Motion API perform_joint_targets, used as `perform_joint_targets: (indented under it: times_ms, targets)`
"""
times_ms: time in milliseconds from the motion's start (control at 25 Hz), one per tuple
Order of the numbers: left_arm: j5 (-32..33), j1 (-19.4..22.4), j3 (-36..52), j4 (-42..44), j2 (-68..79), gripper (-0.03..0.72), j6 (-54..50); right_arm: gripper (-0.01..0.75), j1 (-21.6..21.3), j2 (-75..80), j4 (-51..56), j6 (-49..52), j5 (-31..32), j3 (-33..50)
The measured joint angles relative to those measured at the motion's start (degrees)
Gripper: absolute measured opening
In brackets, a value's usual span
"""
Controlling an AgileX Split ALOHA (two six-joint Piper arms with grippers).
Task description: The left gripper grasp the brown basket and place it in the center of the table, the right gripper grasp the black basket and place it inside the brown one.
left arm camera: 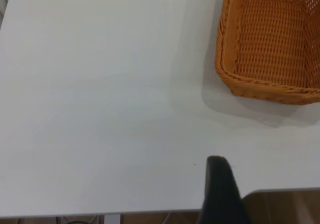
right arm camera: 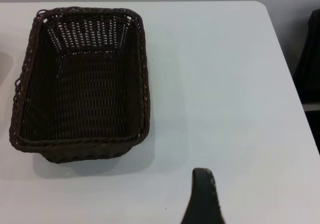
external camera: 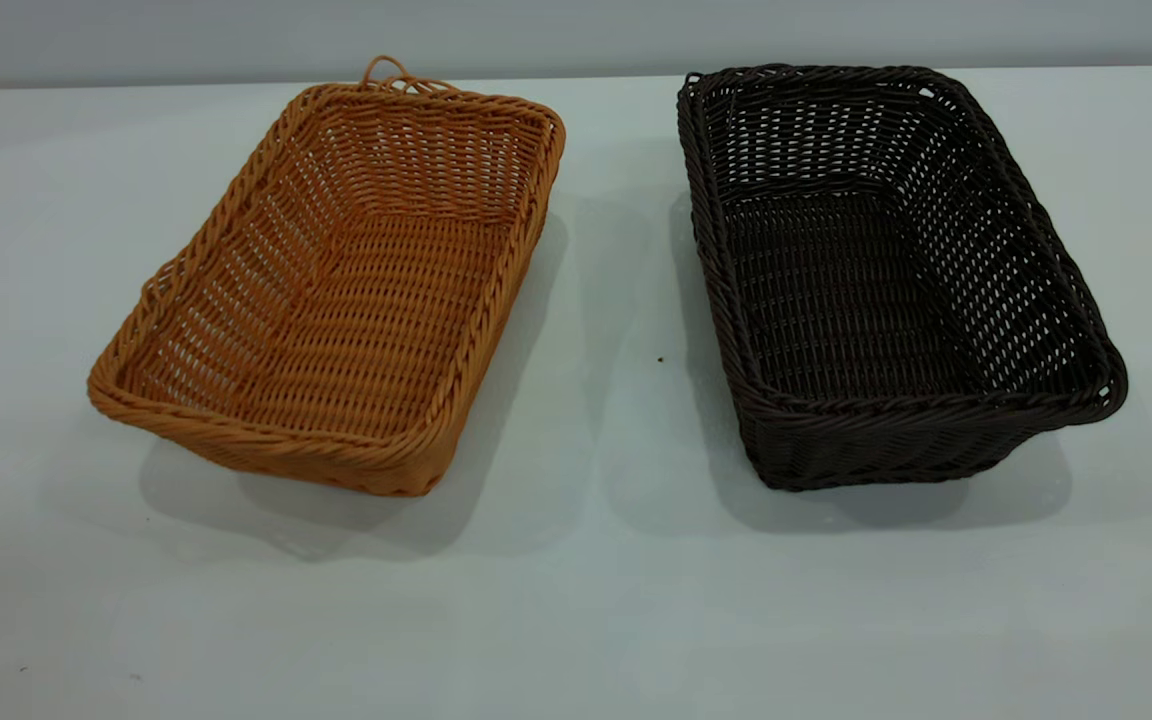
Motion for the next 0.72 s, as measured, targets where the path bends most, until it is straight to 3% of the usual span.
perform_joint_targets:
  times_ms: [360,560,720]
  targets:
    - [-1.0,0.0,-1.0,0.7,4.4,0.421,-2.3,0.504,0.0,6.3,1.3,-0.3,-1.9,-1.2]
    - [-11.5,0.0,-6.3,0.4,20.8,0.439,-0.2,0.58,0.0,20.6,5.6,-3.5,-8.4,-2.3]
    - [-19.5,0.0,-10.7,-1.4,35.7,0.516,2.4,0.586,0.0,33.8,16.7,-8.8,-12.1,-2.3]
